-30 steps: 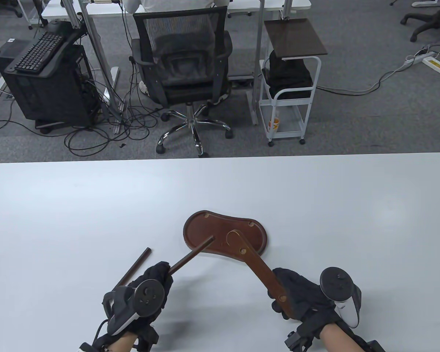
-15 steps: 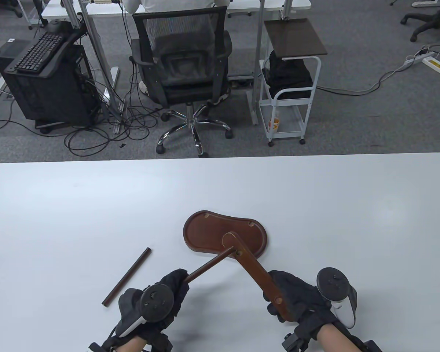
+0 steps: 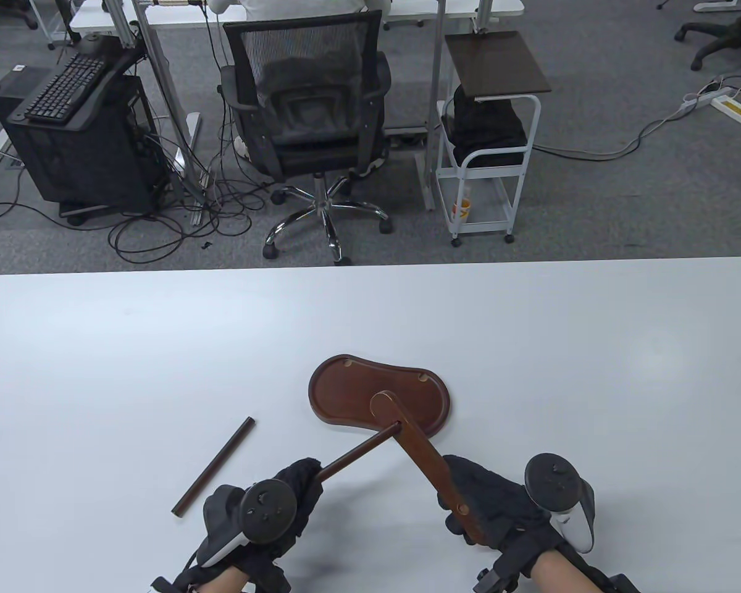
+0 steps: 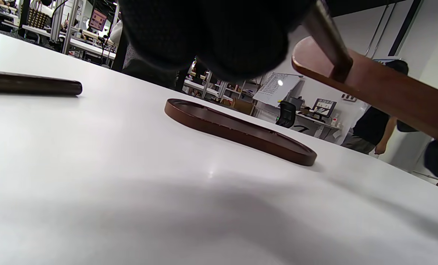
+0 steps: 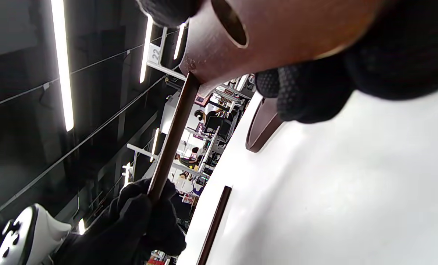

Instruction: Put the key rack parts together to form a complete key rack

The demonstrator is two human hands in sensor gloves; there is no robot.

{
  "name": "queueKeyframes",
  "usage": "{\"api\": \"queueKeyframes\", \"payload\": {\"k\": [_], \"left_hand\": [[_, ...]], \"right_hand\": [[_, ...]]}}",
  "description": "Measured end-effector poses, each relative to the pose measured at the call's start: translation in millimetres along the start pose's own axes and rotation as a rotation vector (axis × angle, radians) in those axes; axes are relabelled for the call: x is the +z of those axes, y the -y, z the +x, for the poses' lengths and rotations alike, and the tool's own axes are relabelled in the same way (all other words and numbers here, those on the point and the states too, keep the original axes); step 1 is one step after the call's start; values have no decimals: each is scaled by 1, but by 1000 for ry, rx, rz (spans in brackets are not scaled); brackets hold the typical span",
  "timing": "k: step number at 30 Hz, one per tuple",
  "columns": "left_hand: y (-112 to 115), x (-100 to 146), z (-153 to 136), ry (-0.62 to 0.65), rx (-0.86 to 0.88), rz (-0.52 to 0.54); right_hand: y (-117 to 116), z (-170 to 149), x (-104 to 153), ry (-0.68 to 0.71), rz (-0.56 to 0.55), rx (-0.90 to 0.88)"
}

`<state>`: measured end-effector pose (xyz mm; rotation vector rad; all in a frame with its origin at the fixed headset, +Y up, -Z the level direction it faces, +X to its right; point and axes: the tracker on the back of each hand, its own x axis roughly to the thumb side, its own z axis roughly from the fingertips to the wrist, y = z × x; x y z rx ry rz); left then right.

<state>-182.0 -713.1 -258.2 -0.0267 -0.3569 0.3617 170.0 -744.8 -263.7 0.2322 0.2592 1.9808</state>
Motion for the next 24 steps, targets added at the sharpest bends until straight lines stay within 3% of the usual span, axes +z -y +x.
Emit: {"api": "queueKeyframes", "payload": {"k": [9, 13, 16, 24], "left_hand": [[-1, 1, 0, 6, 33, 14], [-1, 1, 0, 12, 14, 18], [1, 1, 1, 22, -25, 11], [5, 1, 5, 33, -62, -12]], "right_hand": [[-7, 6, 1, 31, 91, 125], [-14, 5, 0, 10, 167, 54], [-19, 9, 1, 23, 159, 198], [-27, 10, 2, 34, 176, 279]]}}
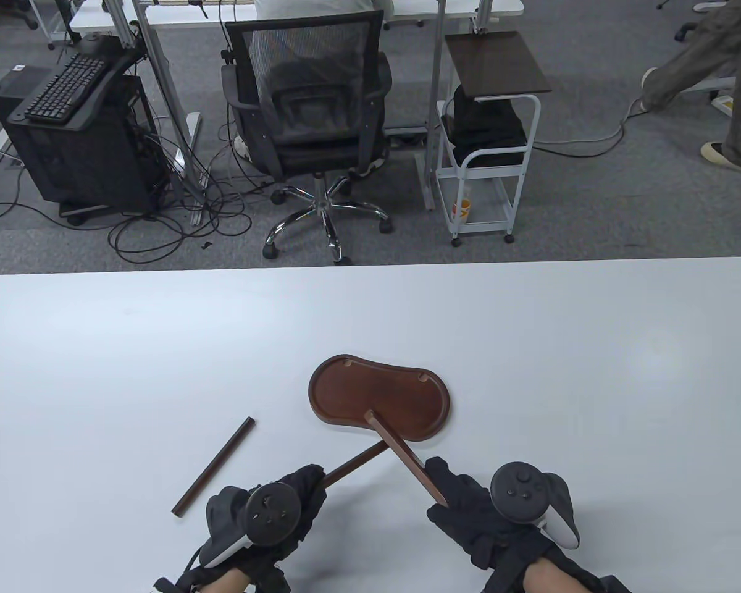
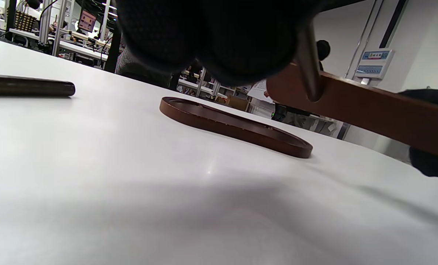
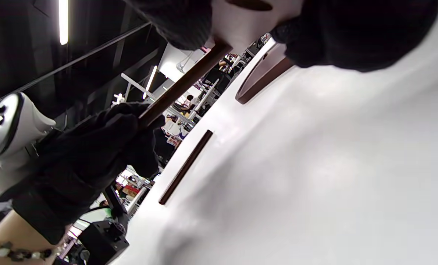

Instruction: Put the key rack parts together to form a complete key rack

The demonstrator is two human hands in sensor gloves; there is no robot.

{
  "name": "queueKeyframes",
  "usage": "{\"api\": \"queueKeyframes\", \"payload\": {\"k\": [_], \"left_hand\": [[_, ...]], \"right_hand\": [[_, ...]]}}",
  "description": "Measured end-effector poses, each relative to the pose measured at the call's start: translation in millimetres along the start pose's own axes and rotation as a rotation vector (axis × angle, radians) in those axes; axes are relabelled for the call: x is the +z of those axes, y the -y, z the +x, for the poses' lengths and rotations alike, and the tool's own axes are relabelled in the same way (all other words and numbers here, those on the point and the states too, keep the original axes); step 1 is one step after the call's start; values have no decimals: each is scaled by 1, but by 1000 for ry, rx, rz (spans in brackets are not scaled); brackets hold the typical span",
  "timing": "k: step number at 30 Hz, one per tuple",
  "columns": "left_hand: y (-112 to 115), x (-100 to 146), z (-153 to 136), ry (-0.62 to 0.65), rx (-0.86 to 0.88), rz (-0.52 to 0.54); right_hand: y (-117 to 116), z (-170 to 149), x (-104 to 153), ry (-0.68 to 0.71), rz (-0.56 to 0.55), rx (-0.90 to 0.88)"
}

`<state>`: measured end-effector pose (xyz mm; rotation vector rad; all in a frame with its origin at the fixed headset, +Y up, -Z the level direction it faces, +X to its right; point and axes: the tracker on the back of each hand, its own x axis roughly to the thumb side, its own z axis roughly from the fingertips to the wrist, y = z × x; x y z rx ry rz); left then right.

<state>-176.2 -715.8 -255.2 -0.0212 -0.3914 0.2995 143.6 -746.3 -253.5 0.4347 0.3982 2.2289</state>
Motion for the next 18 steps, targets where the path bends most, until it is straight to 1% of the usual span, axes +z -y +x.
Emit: {"api": "queueKeyframes", "payload": {"k": [4, 8, 14, 18], "left_hand": [[1, 0, 3, -1, -5, 5], [-1, 0, 2, -9, 10, 24], [0, 0, 1, -7, 37, 21], [-1, 0, 2, -3, 53, 28]], "right_hand": [[0, 5, 1, 19, -33, 53], [0, 8, 2, 39, -47, 56], [0, 6, 2, 33, -42, 31], [2, 6, 3, 35, -68, 23]]}}
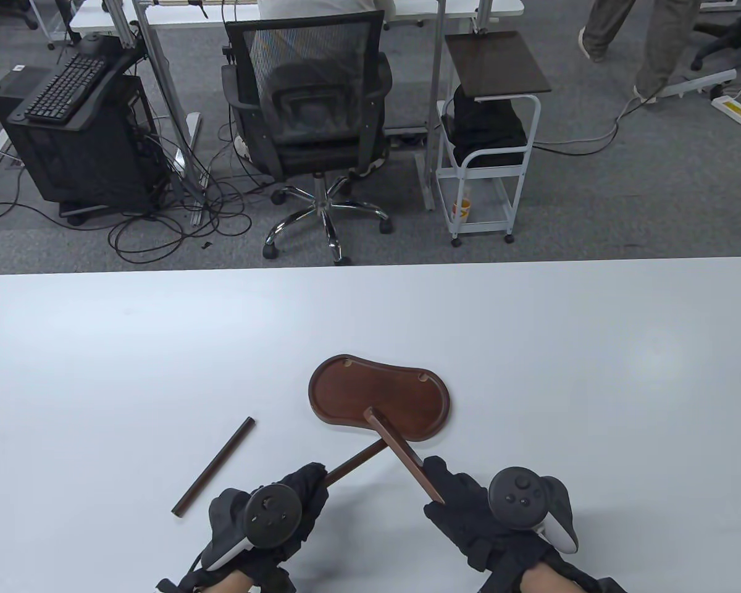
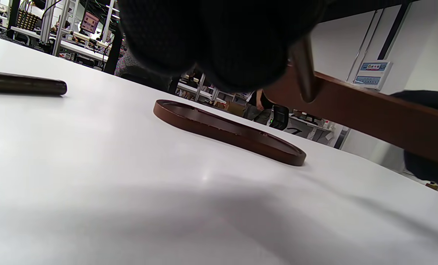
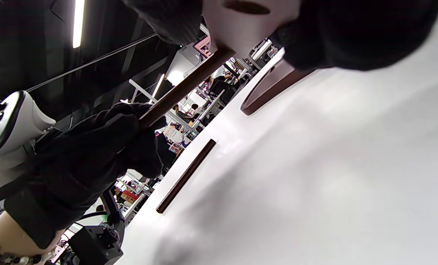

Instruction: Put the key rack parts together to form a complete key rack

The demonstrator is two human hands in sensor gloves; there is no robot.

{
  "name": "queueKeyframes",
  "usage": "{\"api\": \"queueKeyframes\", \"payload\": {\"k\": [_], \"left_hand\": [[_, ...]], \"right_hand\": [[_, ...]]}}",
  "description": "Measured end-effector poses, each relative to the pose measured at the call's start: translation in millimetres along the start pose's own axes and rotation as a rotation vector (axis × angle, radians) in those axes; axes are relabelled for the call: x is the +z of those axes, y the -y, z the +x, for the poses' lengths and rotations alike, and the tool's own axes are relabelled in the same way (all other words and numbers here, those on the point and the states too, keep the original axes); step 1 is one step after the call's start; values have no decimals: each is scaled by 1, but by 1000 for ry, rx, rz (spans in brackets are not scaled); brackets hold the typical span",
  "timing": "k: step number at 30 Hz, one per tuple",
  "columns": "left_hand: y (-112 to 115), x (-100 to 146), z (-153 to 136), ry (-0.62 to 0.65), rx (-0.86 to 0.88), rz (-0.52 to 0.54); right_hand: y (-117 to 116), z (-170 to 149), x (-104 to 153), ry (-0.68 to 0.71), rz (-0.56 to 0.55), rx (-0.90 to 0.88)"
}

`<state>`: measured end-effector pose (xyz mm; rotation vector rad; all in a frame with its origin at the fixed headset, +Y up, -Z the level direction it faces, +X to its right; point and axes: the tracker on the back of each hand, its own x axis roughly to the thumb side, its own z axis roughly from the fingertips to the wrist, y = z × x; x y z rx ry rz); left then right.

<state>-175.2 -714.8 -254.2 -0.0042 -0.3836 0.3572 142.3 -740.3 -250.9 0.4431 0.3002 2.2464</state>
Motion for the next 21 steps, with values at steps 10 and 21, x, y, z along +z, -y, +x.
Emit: {"api": "queueKeyframes", "payload": {"k": [10, 21], "left_hand": [[3, 0, -5, -5, 38, 18], [2, 2, -3, 35, 76, 45]], "right_hand": [[-2, 2, 1, -29, 12, -57], [-2, 2, 0, -43, -13, -70]]}}
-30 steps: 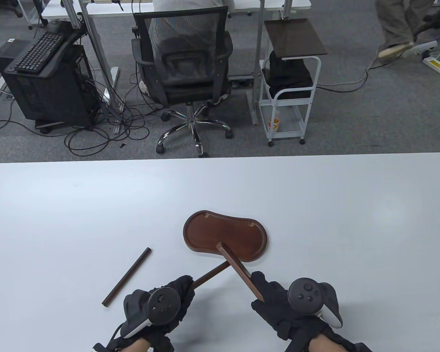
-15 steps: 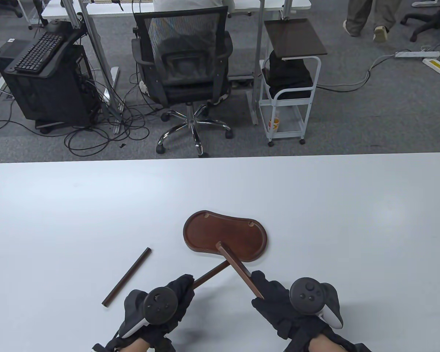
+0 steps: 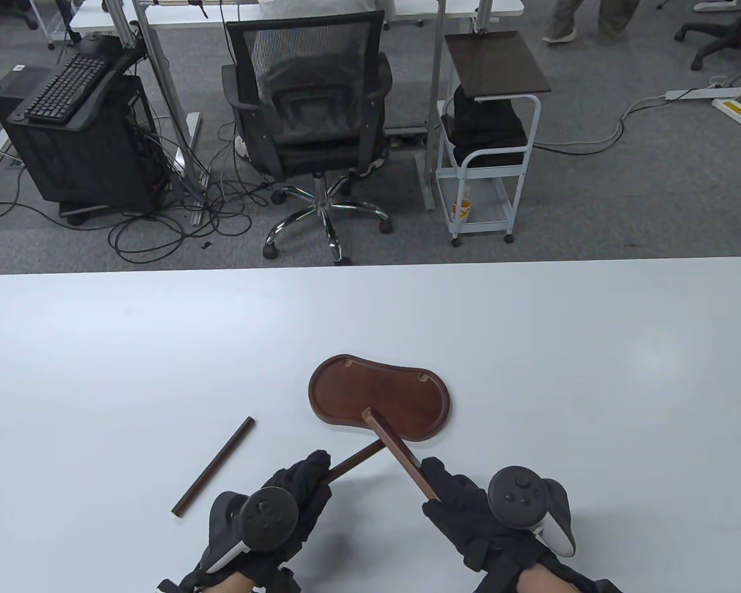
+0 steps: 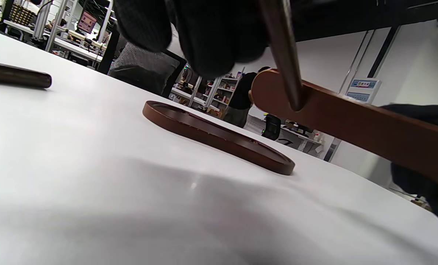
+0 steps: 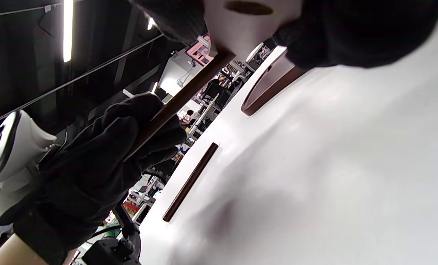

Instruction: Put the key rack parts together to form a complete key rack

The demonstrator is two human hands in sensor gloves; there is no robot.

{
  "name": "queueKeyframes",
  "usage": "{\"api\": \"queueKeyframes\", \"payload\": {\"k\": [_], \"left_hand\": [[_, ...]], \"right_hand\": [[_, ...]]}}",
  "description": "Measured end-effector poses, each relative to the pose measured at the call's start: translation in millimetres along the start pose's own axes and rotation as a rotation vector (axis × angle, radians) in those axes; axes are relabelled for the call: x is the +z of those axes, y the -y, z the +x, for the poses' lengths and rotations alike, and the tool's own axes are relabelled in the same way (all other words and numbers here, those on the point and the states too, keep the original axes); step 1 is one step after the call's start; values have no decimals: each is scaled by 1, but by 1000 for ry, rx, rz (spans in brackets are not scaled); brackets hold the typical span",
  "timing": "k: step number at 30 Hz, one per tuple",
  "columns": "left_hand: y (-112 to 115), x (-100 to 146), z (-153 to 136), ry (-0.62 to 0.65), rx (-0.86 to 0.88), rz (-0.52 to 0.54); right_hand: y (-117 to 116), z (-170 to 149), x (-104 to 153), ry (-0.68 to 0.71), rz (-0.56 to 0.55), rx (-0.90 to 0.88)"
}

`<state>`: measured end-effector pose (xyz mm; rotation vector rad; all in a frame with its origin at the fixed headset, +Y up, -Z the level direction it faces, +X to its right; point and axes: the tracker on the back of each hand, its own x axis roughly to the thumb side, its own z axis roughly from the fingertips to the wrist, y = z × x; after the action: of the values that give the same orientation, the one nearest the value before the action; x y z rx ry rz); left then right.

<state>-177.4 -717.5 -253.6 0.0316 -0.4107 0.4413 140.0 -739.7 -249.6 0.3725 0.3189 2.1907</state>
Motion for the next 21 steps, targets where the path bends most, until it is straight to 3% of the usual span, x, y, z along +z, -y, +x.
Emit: {"api": "queueKeyframes", "payload": {"k": [4, 15, 18, 21], "left_hand": [[-9, 2, -3, 19, 122, 26], [-26, 4, -20, 39, 255, 45], [-31, 4, -29, 11, 266, 67], [-37, 4, -47, -109, 194, 67]], "right_hand": [[2, -2, -1, -7, -8, -65], [6, -6, 1, -26, -27, -150], [9, -7, 2, -34, -47, -168], [11, -10, 3, -44, -68, -178]]}}
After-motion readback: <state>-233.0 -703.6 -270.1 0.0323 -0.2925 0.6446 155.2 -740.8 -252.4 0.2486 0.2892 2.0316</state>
